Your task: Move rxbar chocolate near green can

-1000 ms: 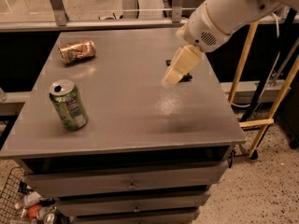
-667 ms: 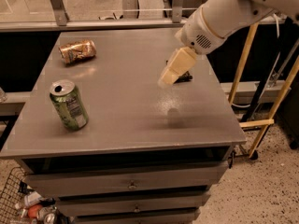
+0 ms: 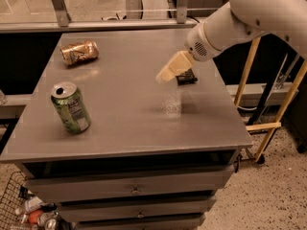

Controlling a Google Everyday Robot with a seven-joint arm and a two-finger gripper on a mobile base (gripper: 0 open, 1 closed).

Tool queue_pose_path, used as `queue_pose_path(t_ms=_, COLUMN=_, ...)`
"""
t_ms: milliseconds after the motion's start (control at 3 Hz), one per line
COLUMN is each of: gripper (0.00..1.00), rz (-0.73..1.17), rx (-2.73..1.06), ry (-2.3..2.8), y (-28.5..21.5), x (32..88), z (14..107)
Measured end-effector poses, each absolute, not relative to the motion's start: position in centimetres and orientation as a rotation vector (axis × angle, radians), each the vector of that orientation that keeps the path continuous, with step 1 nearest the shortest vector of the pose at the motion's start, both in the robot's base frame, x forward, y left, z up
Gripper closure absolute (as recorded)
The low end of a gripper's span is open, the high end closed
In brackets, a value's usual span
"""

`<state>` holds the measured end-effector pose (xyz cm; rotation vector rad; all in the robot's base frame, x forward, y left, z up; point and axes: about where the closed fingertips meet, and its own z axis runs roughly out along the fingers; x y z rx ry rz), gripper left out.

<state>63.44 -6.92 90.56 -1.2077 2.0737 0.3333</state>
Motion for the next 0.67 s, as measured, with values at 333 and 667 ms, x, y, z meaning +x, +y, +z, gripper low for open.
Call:
queue_pose_path(t_ms=333, gripper=0.00, rz=0.373, rx=-1.098, ry=2.116, y=-7.0, x=65.2, z=87.9)
queue_pose_path(t_ms=667, gripper=0.00, rz=0.376, rx=-0.997, ry=2.143, y=-7.7, x=66.2, z=85.7)
